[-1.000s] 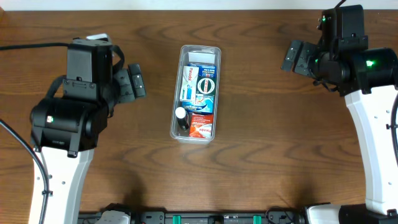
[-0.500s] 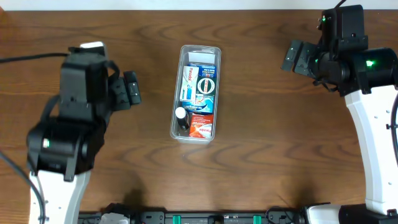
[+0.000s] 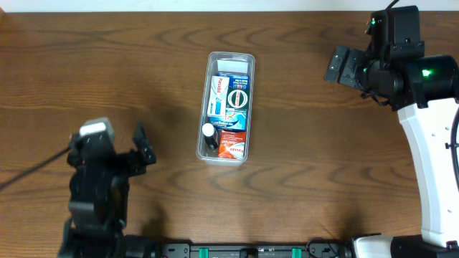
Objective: Pack container
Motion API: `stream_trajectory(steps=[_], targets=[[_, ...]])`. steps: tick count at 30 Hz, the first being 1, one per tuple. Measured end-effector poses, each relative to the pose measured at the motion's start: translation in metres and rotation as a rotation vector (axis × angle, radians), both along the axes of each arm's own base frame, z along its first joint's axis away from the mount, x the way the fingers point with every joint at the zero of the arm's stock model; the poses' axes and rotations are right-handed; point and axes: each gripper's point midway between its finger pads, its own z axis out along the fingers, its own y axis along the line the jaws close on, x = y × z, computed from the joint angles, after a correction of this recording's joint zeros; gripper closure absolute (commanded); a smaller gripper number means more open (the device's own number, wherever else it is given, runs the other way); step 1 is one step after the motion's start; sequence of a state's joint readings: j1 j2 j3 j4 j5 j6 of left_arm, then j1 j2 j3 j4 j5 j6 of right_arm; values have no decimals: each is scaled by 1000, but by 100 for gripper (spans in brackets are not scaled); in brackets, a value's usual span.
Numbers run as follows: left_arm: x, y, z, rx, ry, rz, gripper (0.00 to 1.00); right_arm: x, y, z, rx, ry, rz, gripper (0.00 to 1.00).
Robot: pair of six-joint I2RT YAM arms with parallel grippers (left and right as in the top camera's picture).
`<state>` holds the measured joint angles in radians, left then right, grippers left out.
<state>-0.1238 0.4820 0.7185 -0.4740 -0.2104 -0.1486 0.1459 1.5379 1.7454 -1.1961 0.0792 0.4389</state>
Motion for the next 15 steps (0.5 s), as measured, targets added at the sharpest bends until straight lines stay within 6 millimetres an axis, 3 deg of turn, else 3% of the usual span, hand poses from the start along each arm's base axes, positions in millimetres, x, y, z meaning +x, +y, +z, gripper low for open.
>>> stream_trajectory(steps=[7,15], targets=[[-28,18,-35,-12,-139,71,2,0,0,0,0,0,0,1],[-22,19,-66,-18,-213,75,2,0,0,0,0,0,0,1]])
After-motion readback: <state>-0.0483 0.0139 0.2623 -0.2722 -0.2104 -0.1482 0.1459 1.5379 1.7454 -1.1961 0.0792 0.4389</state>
